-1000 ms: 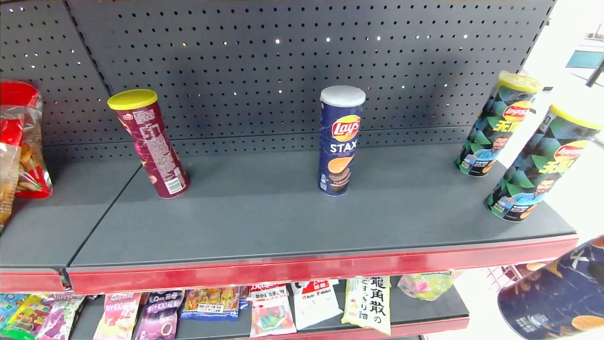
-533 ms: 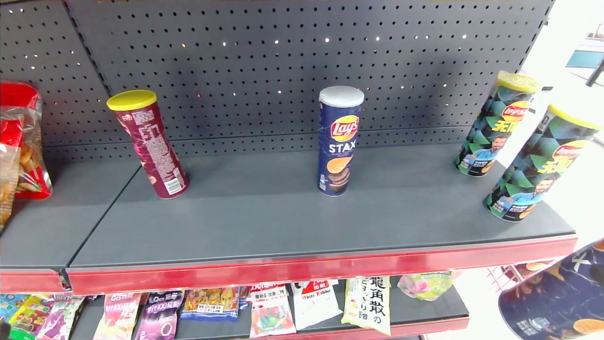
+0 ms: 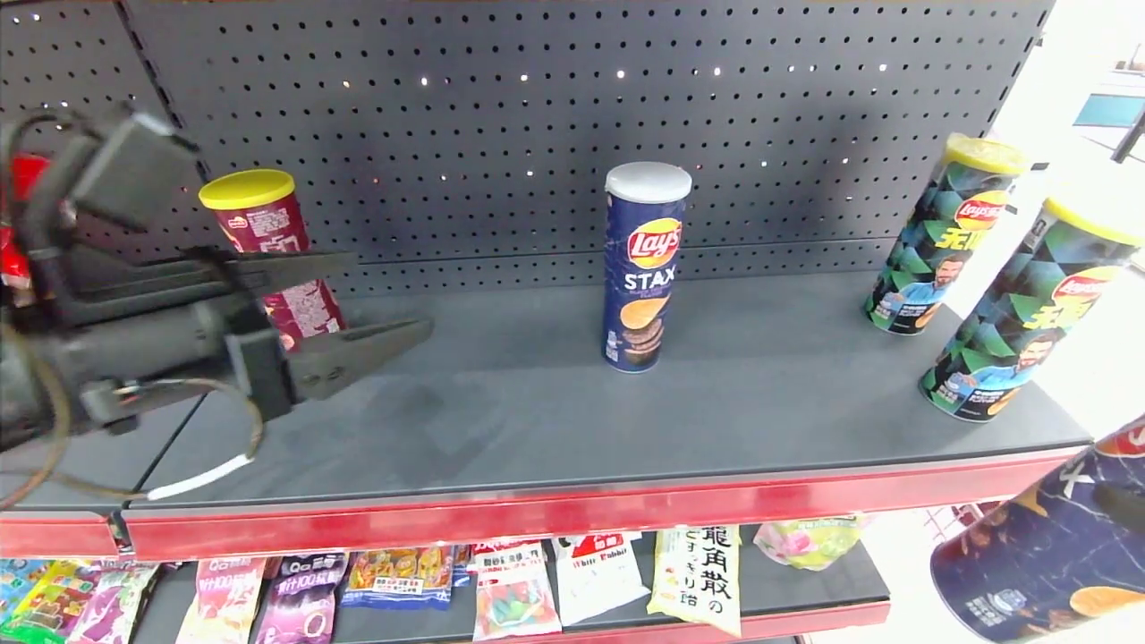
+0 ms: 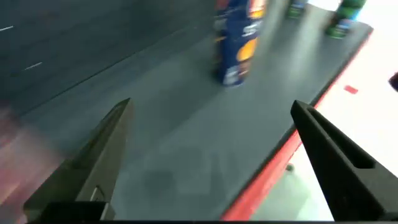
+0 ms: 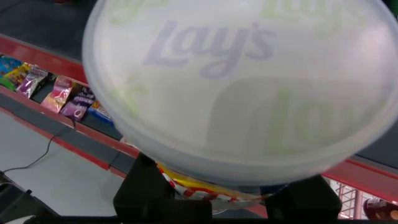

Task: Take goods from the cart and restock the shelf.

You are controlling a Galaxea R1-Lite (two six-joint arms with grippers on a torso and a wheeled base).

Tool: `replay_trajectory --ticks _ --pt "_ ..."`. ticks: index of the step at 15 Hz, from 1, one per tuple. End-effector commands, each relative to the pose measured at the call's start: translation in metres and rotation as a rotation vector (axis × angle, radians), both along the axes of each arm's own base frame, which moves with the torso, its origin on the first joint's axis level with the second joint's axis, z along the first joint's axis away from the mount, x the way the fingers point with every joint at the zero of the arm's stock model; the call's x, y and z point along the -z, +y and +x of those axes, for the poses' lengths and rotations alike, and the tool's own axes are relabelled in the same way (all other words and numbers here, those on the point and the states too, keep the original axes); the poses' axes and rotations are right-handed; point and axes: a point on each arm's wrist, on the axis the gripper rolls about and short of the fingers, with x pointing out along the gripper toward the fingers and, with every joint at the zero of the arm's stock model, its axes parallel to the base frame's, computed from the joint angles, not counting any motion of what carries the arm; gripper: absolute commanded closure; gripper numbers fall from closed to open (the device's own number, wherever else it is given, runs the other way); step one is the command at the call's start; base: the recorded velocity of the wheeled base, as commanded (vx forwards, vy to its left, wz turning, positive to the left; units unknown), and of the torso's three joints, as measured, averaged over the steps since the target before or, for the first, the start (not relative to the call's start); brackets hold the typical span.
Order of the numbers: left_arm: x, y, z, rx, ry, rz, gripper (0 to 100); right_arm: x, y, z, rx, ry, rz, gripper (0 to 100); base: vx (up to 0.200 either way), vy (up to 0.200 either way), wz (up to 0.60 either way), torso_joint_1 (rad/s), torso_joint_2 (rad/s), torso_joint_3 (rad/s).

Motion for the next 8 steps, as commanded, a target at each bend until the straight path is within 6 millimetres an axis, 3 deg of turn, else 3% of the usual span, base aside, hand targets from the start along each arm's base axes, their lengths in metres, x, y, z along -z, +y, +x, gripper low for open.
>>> replay_trajectory --ticks 1,8 --pt "0.034 -0.069 0.068 0.151 0.061 0.033 0 -0.004 0.001 0.008 -0.002 0.016 -0.003 100 0.0 0.0 0.0 0.0 0.0 0.0" --pt "0.033 -0.116 0.113 0.199 0.015 0.016 0 -0.002 0.001 0.009 -0.002 0.025 -0.004 100 0.0 0.0 0.0 0.0 0.0 0.0"
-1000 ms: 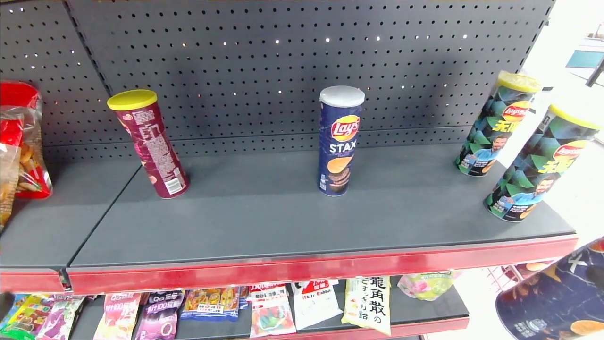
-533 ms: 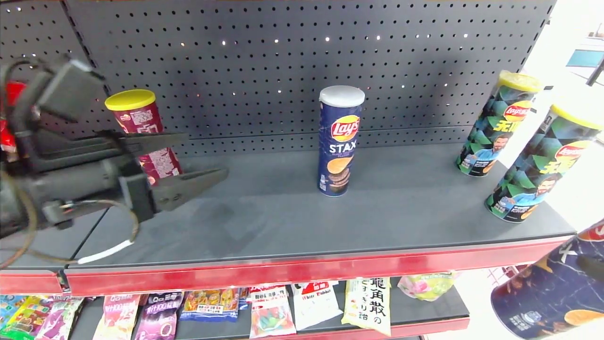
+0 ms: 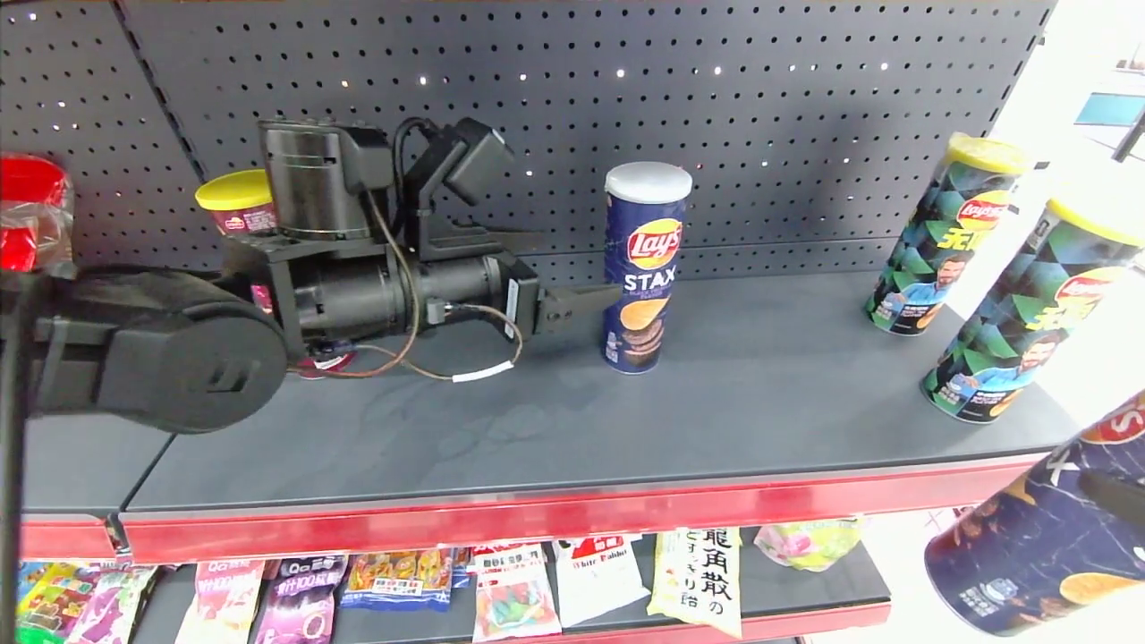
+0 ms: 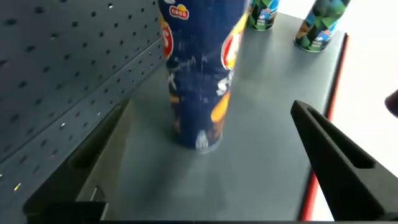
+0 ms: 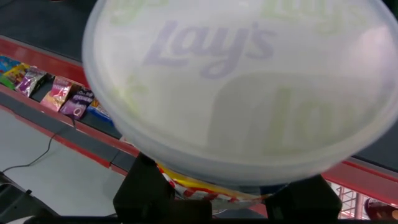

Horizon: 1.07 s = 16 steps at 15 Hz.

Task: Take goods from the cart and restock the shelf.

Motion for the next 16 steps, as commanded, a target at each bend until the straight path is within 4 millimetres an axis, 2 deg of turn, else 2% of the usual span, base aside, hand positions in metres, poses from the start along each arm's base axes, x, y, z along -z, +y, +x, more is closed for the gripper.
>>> replay_trajectory --ticks 1,5,11,13,16 --pt "0.015 -0.017 0.017 0.014 0.022 0.015 0 -0.001 0.0 0.002 -0.001 0.004 -0.001 100 0.0 0.0 0.0 0.0 0.0 0.0" --pt "0.011 -0.036 0.042 0.023 -0.021 -0.012 0 0.001 0.0 0.001 0.001 0.006 -0.001 100 0.0 0.0 0.0 0.0 0.0 0.0" --pt "0.012 -0.039 0.047 0.022 -0.03 -0.011 0 0.001 0.0 0.0 0.004 0.003 -0.001 100 0.0 0.0 0.0 0.0 0.0 0.0" --pt "0.016 -0.044 0.055 0.02 -0.047 -0.004 0 0.001 0.0 0.0 0.004 0.003 -0.001 100 0.0 0.0 0.0 0.0 0.0 0.0" --pt "0.007 -0.053 0.069 0.019 -0.087 -0.029 0 0.001 0.0 0.0 0.005 0.003 -0.002 100 0.0 0.0 0.0 0.0 0.0 0.0"
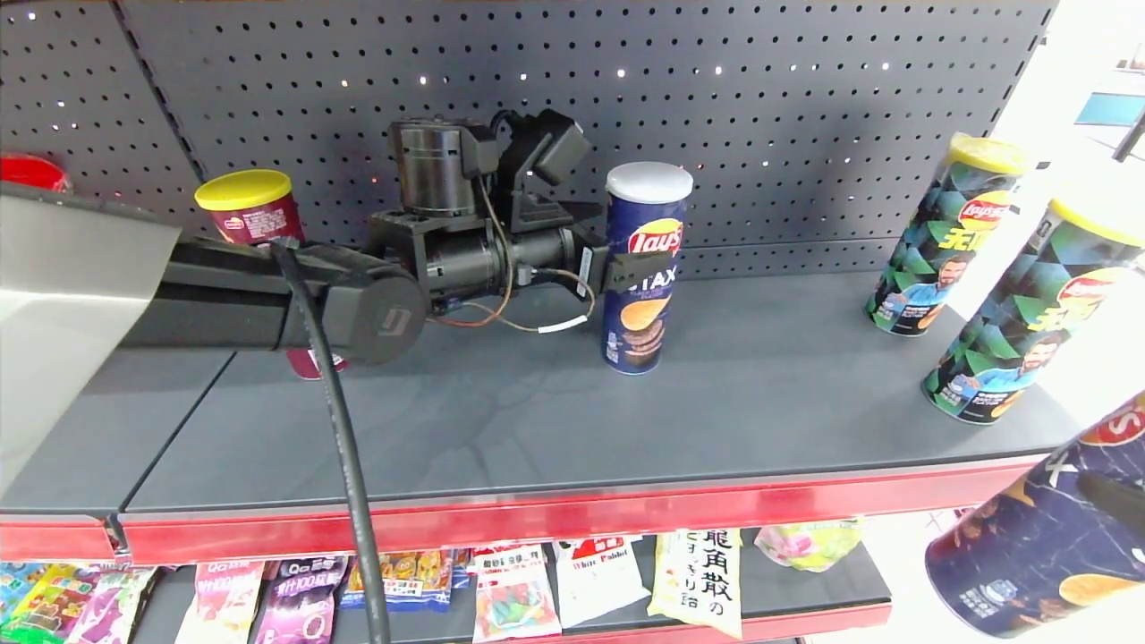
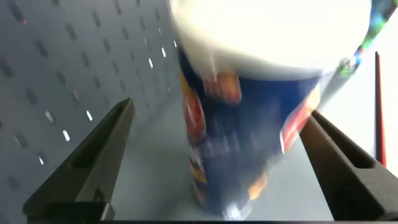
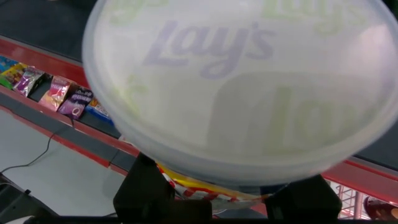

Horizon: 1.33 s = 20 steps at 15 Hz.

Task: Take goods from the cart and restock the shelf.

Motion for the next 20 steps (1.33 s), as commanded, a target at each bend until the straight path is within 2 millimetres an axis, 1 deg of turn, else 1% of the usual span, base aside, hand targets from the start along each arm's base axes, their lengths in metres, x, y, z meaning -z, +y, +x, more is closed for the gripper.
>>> replay_trajectory --ticks 1,5,6,10,12,14,15,18,20 --pt "0.003 -0.006 0.01 -0.002 0.001 0.001 0 0.0 0.0 0.0 0.001 -0.002 0.0 100 0.0 0.0 0.0 0.0 0.0 0.0" --pt "0.006 -0.012 0.009 0.01 0.027 0.018 0 0.0 0.0 0.0 0.002 -0.002 -0.001 100 0.0 0.0 0.0 0.0 0.0 0.0" --pt "0.006 -0.013 0.009 0.012 0.027 0.018 100 0.0 0.0 0.0 0.002 -0.001 -0.001 100 0.0 0.0 0.0 0.0 0.0 0.0" --pt "0.007 -0.013 0.008 0.017 0.04 0.026 100 0.0 0.0 0.0 0.002 -0.001 -0.001 100 0.0 0.0 0.0 0.0 0.0 0.0" --pt "0.004 -0.014 0.003 0.024 0.04 0.026 100 0.0 0.0 0.0 0.002 -0.001 -0.001 100 0.0 0.0 0.0 0.0 0.0 0.0" --pt "-0.002 -0.008 -0.011 0.036 0.055 0.032 100 0.0 0.0 0.0 0.002 -0.003 -0.002 100 0.0 0.0 0.0 0.0 0.0 0.0" --pt "-0.008 0.002 -0.024 0.045 0.077 0.043 100 -0.001 0.0 0.0 -0.001 -0.005 0.0 100 0.0 0.0 0.0 0.0 0.0 0.0" --pt "-0.017 0.025 -0.059 0.129 0.101 0.051 100 -0.003 0.001 0.002 -0.013 -0.004 0.001 100 0.0 0.0 0.0 0.0 0.0 0.0" --pt "-0.022 0.032 -0.072 0.187 0.093 0.047 100 -0.004 0.002 0.003 -0.038 0.0 0.0 100 0.0 0.0 0.0 0.0 0.0 0.0"
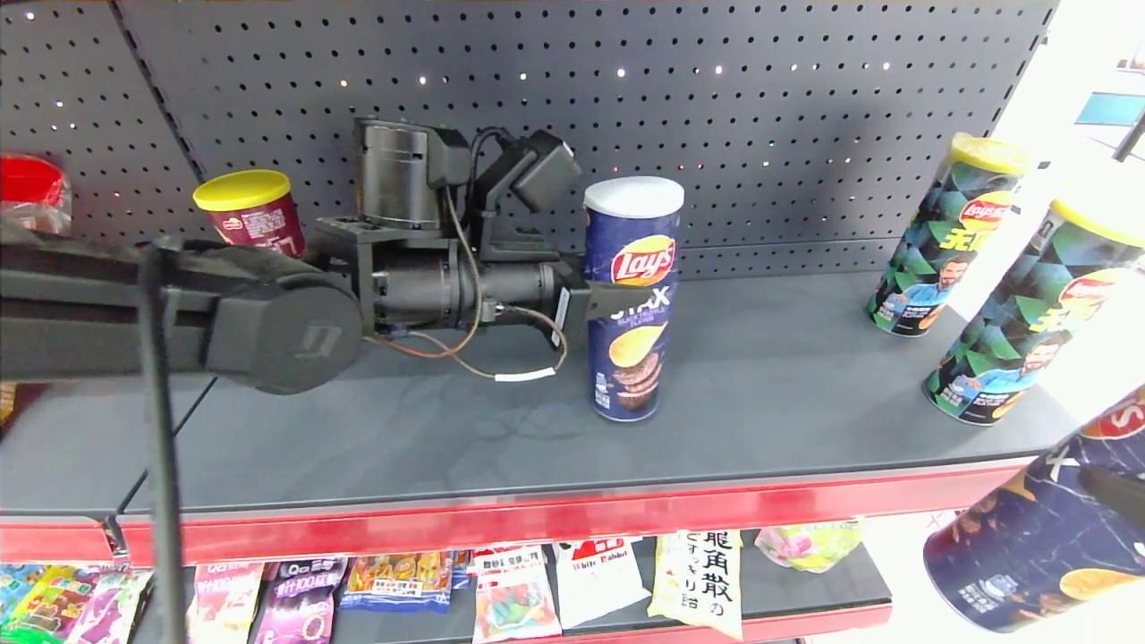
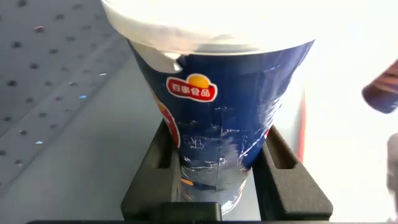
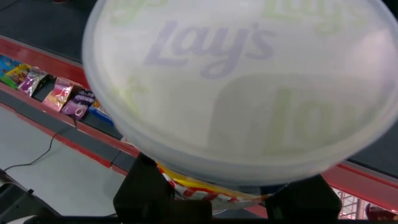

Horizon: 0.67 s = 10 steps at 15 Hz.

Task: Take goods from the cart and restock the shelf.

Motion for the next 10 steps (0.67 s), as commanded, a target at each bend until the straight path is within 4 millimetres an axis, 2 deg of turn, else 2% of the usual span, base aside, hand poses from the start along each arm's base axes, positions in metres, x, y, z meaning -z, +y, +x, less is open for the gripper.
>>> replay_trajectory --ticks 1,5,10 --pt "-0.019 0.015 -0.023 0.037 -0.05 -0.019 100 0.0 0.002 0.002 -0.028 0.007 -0.002 100 0.0 0.0 0.0 0.0 0.0 0.0" --pt "0.004 0.018 -0.031 0.14 -0.073 0.048 100 -0.004 0.003 0.003 -0.034 0.001 -0.002 100 0.0 0.0 0.0 0.0 0.0 0.0" --pt "0.012 0.019 -0.035 0.175 -0.054 0.057 100 -0.006 0.004 0.008 -0.037 0.008 -0.002 100 0.0 0.0 0.0 0.0 0.0 0.0"
